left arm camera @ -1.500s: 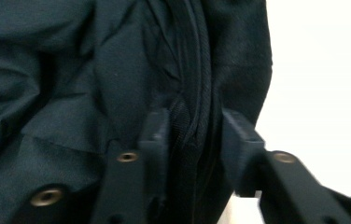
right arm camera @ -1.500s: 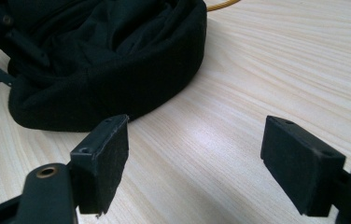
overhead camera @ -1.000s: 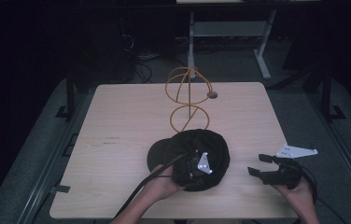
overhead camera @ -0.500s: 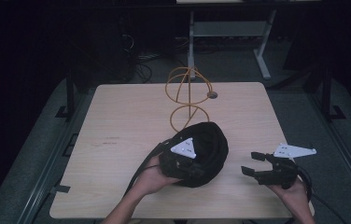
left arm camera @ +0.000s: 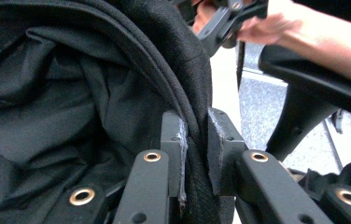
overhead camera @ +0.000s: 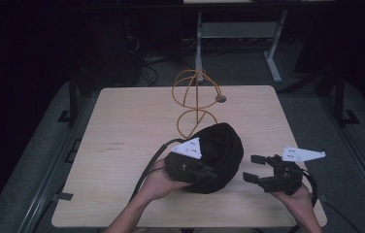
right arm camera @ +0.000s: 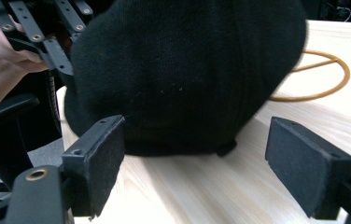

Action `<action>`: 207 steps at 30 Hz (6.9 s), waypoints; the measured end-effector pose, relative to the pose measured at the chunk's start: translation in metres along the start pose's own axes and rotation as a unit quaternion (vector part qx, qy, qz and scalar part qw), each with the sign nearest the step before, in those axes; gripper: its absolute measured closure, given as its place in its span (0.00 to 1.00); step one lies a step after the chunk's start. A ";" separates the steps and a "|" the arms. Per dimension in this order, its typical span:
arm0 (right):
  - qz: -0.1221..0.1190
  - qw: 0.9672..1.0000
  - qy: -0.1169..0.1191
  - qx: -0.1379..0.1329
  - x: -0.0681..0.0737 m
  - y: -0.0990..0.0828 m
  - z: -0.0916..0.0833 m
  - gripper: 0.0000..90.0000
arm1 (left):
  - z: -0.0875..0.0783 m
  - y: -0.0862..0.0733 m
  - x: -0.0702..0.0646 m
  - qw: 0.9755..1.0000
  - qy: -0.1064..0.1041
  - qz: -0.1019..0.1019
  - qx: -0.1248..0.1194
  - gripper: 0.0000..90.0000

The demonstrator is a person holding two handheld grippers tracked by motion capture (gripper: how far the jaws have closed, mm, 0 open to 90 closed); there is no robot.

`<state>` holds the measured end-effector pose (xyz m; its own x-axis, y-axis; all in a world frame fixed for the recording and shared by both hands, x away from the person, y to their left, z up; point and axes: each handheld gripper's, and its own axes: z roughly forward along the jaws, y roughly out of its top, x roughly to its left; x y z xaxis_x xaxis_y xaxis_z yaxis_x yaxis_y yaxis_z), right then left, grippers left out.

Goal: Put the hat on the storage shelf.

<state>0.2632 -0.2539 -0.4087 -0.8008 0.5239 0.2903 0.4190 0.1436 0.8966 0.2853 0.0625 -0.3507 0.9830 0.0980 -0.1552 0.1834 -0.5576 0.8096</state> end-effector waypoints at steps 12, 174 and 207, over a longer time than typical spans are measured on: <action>-0.007 0.999 -0.007 -0.045 -0.008 0.011 0.001 0.48 | 0.001 0.023 -0.012 0.999 -0.030 0.033 -0.019 0.86; -0.024 0.989 -0.109 0.101 -0.061 0.284 0.201 0.53 | -0.114 -0.155 0.057 0.960 0.246 -0.128 -0.044 0.30; -0.007 0.991 -0.116 0.067 -0.064 0.277 0.153 0.56 | -0.115 -0.157 0.057 0.958 0.252 -0.130 -0.048 0.29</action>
<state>0.4964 -0.1191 -0.2307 -0.6931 0.6982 0.1792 0.4736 0.2536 0.8434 0.3137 0.2505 -0.4212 0.7782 0.6222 -0.0854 0.3991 -0.3848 0.8323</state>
